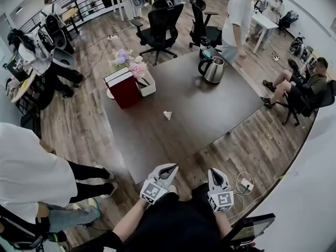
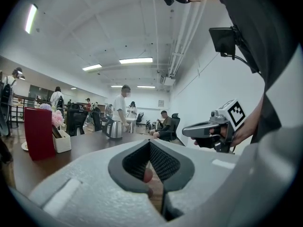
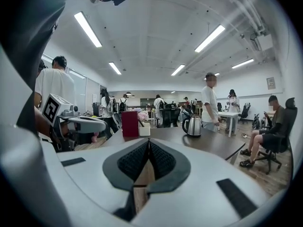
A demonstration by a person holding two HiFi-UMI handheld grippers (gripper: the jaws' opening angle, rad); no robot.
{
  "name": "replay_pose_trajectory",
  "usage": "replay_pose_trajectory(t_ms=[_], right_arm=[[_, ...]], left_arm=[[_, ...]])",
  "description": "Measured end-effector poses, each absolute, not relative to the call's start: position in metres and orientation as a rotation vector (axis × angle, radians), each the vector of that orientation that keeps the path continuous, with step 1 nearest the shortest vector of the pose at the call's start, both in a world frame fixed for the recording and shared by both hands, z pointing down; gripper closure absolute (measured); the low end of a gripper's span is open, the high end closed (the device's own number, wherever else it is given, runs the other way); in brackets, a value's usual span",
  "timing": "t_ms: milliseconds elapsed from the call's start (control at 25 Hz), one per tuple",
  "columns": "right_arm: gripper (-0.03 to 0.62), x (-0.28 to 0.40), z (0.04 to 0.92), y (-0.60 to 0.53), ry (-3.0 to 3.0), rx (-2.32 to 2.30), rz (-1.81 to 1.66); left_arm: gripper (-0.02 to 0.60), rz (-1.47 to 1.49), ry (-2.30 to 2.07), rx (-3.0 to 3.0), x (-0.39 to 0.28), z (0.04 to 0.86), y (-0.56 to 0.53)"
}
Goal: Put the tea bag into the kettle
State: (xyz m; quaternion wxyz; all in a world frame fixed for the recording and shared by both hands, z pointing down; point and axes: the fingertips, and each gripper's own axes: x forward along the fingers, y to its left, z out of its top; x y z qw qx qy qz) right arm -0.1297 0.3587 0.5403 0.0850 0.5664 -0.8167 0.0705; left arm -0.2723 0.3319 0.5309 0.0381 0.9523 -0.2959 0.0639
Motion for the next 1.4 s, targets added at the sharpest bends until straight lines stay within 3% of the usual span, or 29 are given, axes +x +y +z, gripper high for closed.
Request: replay_pose_trajectory(t_ms=[760,1400], right_arm=[[0.586,-0.126,0.556,0.227,-2.624,1.361,0.234],[0.586,-0.070,0.565,0.125,-2.726,1.089,0.226]], left_arm=[[0.581,0.322,-1.230,2.730,-0.261,0.546,0.244],[0.581,0.429,-1.513,2.554,-0.212,0.545,0.172]])
